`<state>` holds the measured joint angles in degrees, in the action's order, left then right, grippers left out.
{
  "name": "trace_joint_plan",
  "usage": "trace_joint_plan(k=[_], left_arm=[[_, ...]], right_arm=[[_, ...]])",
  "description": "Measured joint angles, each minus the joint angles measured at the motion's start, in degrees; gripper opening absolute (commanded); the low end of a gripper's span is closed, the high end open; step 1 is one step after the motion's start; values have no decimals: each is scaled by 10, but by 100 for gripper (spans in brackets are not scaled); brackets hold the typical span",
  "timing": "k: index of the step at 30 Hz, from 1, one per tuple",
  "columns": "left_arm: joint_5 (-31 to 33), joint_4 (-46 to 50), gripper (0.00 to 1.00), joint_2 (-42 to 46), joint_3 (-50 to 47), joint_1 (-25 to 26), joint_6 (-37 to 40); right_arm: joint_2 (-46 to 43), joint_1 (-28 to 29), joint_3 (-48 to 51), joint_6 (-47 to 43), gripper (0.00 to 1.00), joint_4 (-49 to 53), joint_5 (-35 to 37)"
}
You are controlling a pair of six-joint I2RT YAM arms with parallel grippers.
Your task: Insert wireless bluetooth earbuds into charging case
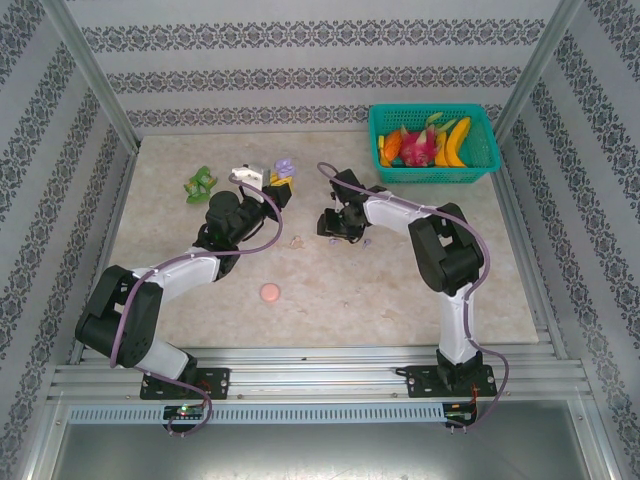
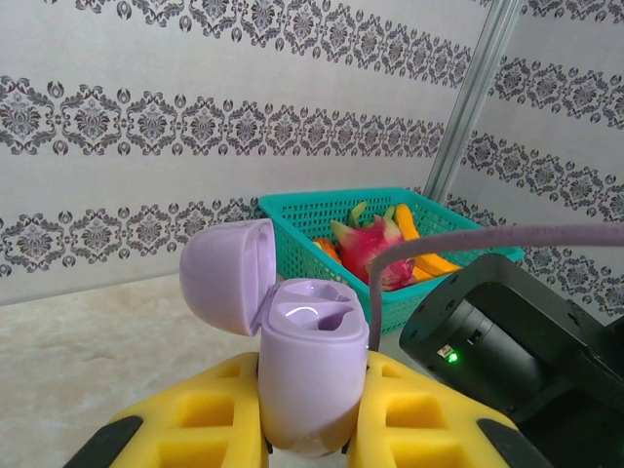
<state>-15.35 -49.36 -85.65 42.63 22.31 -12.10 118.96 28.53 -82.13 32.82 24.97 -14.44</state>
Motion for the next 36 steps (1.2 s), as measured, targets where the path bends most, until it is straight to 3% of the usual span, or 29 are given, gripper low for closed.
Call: trace_joint_plan(k=[14, 24, 29, 36], left_arm=[[0, 0, 0, 0, 0, 0, -4], [0, -1, 0, 5, 0, -2, -4], [2, -2, 0, 5, 0, -3, -4], [2, -2, 0, 5, 0, -3, -4]], right_arm=[[-73, 43, 99, 21, 46, -11, 3], [-169, 47, 120, 149, 48, 20, 107], [-147, 47, 94, 190, 48, 25, 116], [-66, 44, 5, 172, 48, 27, 102]])
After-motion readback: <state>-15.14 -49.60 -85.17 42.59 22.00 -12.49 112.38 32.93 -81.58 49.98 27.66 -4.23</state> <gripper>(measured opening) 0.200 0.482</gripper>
